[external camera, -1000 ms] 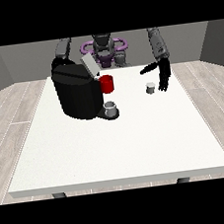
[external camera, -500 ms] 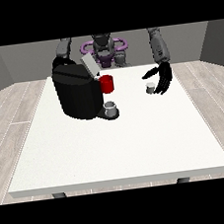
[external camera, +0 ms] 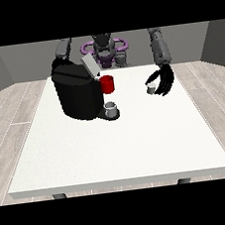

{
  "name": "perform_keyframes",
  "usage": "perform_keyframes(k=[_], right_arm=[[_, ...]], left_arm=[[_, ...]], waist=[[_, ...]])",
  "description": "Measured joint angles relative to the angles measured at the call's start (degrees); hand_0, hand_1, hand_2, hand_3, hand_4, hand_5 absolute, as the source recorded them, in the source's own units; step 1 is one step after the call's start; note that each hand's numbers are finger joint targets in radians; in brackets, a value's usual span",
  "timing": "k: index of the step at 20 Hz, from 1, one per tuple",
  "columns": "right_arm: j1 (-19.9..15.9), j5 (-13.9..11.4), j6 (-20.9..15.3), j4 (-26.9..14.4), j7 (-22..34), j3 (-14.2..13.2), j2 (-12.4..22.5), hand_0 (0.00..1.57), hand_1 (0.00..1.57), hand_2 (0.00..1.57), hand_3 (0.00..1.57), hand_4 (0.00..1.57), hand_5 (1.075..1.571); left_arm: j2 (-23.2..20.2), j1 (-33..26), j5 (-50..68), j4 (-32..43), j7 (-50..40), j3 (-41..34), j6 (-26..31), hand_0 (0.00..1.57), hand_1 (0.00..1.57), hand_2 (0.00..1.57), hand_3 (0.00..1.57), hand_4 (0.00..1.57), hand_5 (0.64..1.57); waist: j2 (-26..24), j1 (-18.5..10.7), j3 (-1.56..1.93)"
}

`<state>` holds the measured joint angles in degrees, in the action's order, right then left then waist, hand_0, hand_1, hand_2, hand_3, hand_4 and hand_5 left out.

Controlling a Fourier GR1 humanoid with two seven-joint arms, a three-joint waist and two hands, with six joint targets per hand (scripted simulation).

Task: Insert the coffee pod into the coffee machine and close the lid

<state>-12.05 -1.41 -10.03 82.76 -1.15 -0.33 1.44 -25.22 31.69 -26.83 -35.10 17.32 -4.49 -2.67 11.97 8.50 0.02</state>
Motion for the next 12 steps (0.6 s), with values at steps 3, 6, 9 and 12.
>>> perform_keyframes(k=[3,6,9,12], right_arm=[[1.45,0.61,0.52,0.19,-0.73,0.25,-0.21,0.00,0.00,0.00,0.00,0.51,1.571],[0.88,1.37,1.08,0.67,-1.11,-0.30,0.04,0.00,0.00,0.00,0.00,0.53,1.571],[0.56,1.66,0.90,1.26,-0.59,-0.13,0.07,0.00,0.00,0.00,0.00,0.43,1.571],[0.65,2.04,1.35,0.48,-0.99,-0.77,0.49,0.00,0.00,0.00,0.00,0.42,1.571]], left_arm=[[0.60,0.53,-1.04,1.56,0.00,-0.23,-1.91,0.84,0.84,0.97,0.75,0.38,1.571],[0.37,1.48,-2.54,2.79,0.95,-0.34,-4.74,0.99,0.99,1.09,0.87,0.29,1.571],[-0.16,2.30,-4.53,3.92,1.07,0.38,-6.08,0.97,0.97,1.05,0.79,0.32,1.571],[-0.52,2.73,-6.11,4.71,1.20,1.18,-5.90,1.17,1.17,1.29,1.18,0.41,1.571]], waist=[[-0.80,0.60,-0.02],[0.25,1.13,-0.01],[0.53,1.49,0.07],[0.26,1.14,0.09]])
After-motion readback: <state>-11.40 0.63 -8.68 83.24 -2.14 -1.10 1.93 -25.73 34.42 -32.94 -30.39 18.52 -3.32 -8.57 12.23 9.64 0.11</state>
